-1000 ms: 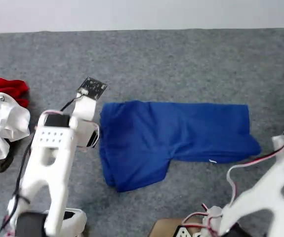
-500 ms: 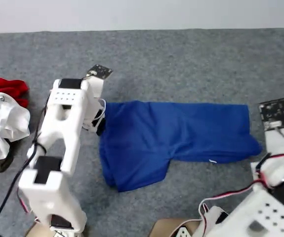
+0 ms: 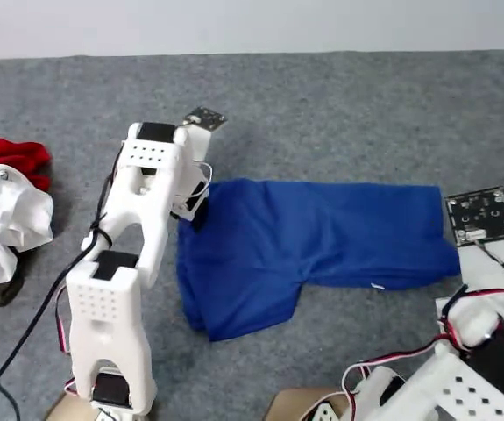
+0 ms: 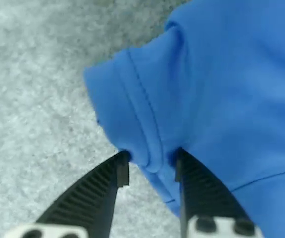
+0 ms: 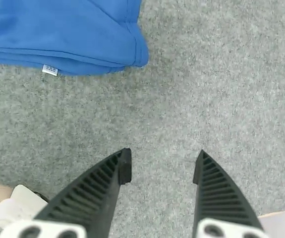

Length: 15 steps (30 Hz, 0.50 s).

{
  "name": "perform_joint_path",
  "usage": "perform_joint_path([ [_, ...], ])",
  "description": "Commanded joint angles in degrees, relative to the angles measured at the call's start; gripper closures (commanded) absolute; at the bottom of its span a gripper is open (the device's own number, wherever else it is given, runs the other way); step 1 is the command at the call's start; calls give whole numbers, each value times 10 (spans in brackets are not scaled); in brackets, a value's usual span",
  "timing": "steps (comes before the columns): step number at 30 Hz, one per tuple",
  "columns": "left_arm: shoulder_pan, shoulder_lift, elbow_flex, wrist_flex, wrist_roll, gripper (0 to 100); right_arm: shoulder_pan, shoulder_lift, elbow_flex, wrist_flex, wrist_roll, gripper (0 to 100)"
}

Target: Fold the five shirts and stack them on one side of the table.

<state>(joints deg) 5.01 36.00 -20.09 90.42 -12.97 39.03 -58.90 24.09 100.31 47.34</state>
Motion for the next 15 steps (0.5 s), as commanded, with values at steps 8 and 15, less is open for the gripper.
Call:
perform_joint_path([
  [8,-26,8,-18,10,0,836,9,0,-3,20,-2,786],
  [15,-9,12,-17,0,1,837,9,0,-3,19,-2,786],
])
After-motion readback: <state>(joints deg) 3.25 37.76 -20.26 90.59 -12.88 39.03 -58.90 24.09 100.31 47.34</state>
